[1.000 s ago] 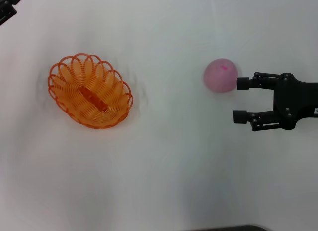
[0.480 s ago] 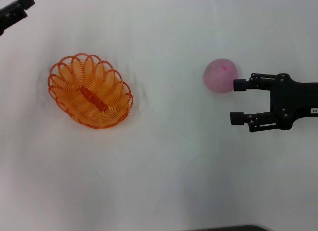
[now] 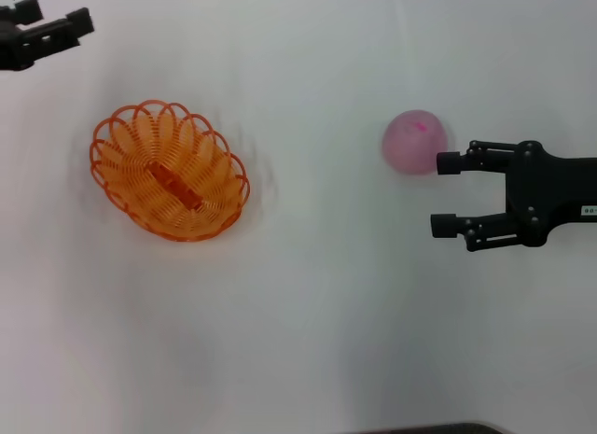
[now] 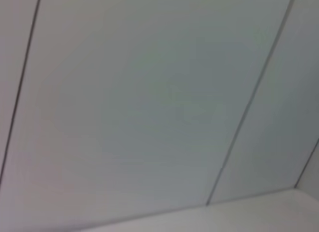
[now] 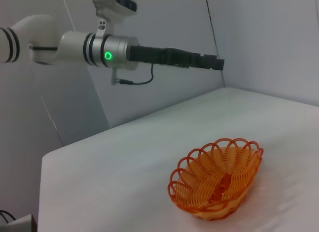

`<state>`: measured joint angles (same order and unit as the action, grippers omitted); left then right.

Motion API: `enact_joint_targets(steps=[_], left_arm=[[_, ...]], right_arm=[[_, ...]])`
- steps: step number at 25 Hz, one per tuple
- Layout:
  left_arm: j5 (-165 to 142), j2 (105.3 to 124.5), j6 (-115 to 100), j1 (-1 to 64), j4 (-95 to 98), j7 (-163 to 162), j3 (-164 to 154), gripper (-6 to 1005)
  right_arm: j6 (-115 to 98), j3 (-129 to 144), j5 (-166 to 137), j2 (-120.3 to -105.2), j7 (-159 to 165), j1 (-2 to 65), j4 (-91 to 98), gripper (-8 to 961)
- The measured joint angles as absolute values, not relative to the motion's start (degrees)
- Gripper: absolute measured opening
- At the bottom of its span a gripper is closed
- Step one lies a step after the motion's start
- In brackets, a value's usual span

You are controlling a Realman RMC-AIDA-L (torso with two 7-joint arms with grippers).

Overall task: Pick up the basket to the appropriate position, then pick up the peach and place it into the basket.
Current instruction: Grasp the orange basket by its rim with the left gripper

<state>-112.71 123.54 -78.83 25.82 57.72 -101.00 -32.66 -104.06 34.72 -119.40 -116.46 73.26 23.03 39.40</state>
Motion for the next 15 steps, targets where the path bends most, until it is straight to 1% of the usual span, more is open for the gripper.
enact_joint_targets(steps=[10,15], left_arm=[[-126.4,122.56,-78.4,30.2,63.7,-115.2,-39.7,903],[-133.5,121.29,-78.9,33.6,64.3,-121.9,-42.3,903]], right_arm=[[-103.8,34.7,-121.0,-116.81,73.1,23.1,39.2,917],[-103.8,34.7,-121.1,-116.83,73.1,23.1,39.1,917]])
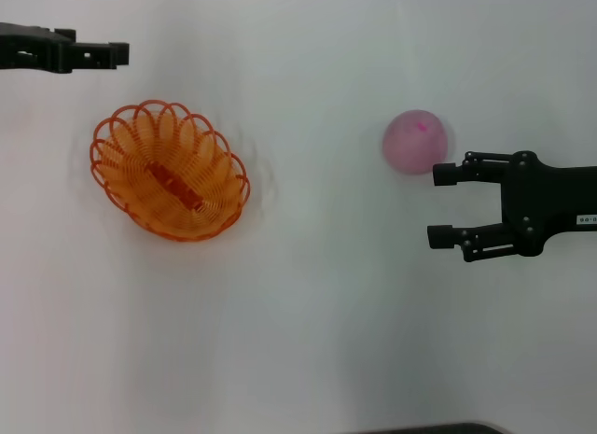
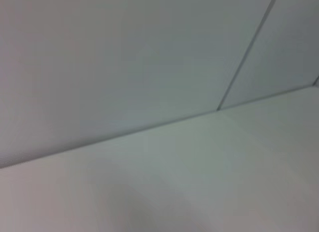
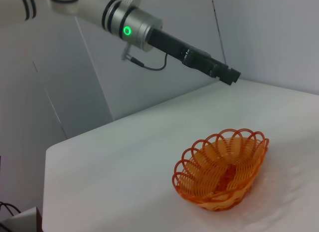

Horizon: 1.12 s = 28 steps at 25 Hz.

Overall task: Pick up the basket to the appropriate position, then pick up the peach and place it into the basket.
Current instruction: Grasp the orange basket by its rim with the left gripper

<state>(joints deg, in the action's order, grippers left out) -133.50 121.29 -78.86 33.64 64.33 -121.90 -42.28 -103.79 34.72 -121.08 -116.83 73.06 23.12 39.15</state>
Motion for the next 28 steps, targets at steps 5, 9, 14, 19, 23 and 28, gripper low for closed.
enact_joint_targets(steps=[5,9,14,19,23,28], left_arm=[[-141.0,120.25,-80.2,37.2,64.4,-127.9,-45.0,903],[-147.2,119.63,-80.4,40.0,63.9,-131.7,-47.2,903],[-153.7,118.38,-81.7,43.8,61.6,-136.2,-50.0,903],[-157.0,117.53,-82.1,47.2,57.4,-136.9,-50.2,903],[-157.4,117.31,-82.5,48.0,56.2,-136.8,-50.3,903],[-157.4,117.36,-81.1,48.1,54.5,-136.4,-50.9,903]], right_arm=[[-103.8,34.7,-121.1,-116.81,72.9,23.1,38.9,917],[-103.8,34.6,-121.1,-116.81,72.9,23.1,38.7,916],[-103.8,34.6,-121.1,-116.96,72.9,23.2,38.7,916],[-103.7,34.7,-121.1,-117.11,72.9,23.4,38.7,916],[-103.6,34.6,-121.1,-117.15,72.9,23.4,38.7,916],[-103.6,34.5,-121.1,-117.34,72.9,23.5,38.8,917]])
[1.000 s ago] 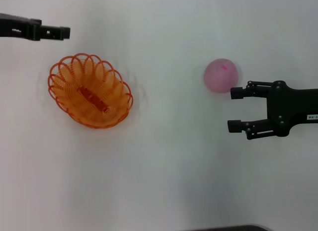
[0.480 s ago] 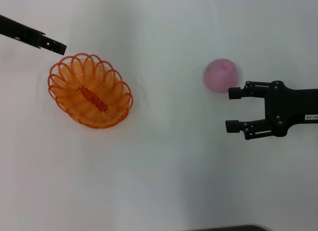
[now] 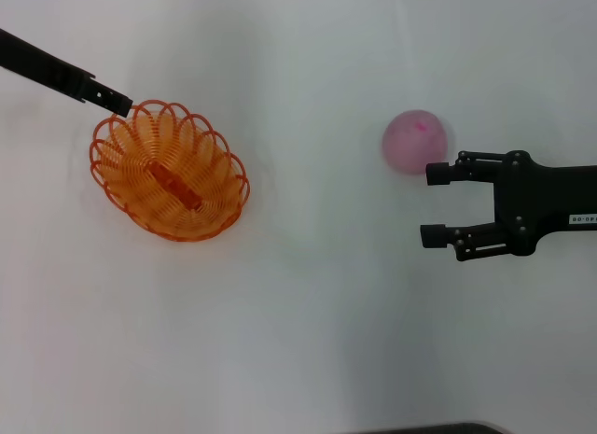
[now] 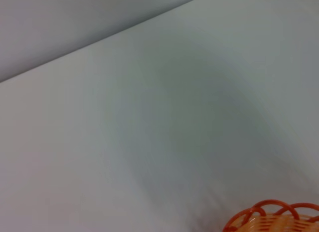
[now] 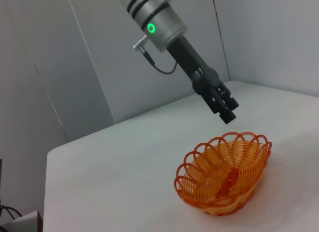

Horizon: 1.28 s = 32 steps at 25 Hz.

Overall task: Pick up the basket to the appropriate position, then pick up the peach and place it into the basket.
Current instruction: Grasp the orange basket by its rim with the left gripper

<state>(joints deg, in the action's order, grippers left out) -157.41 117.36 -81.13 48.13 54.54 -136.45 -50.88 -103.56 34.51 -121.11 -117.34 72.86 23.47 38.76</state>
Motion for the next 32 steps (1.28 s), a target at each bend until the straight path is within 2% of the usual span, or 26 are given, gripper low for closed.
enact_joint_targets(steps=[32], left_arm=[[-157.6,117.95,-69.8,48.8,43.6,-135.5,-56.5,849]], right_arm=[[-103.3,34.2,-121.1,-117.77,72.9,23.2,38.8,917]])
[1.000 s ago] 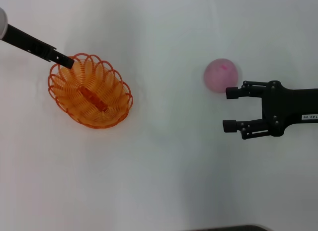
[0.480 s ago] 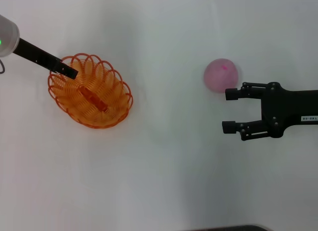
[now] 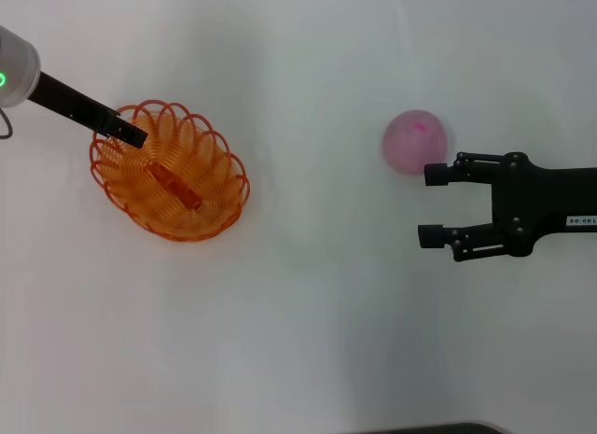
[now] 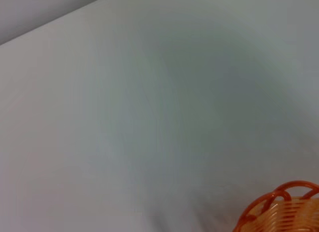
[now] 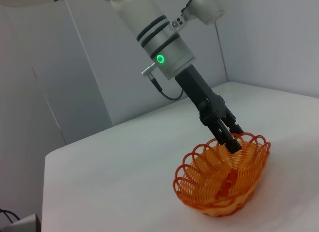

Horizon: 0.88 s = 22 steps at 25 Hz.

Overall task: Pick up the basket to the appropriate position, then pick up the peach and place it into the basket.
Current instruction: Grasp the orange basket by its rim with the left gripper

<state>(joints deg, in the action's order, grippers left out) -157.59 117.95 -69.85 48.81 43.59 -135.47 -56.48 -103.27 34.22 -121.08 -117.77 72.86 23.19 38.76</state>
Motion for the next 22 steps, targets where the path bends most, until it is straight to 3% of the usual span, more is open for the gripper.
enact_joint_targets(steps=[5,16,22], left_arm=[[-157.6,117.96,-70.0,48.9,43.6,-135.6,-56.3,839],[-157.7,118.5,-70.8,49.4,43.2,-135.5,-56.6,361],[-157.7,118.72,-70.7,49.5,43.3,-135.2,-56.6,150]], right_arm=[[-103.3,34.1,-120.8,-117.77,72.9,23.1,38.8,917],[-103.3,33.6,-120.7,-117.86,72.9,23.3,38.8,916],[-103.3,33.6,-120.7,-117.92,72.9,23.4,38.7,916]])
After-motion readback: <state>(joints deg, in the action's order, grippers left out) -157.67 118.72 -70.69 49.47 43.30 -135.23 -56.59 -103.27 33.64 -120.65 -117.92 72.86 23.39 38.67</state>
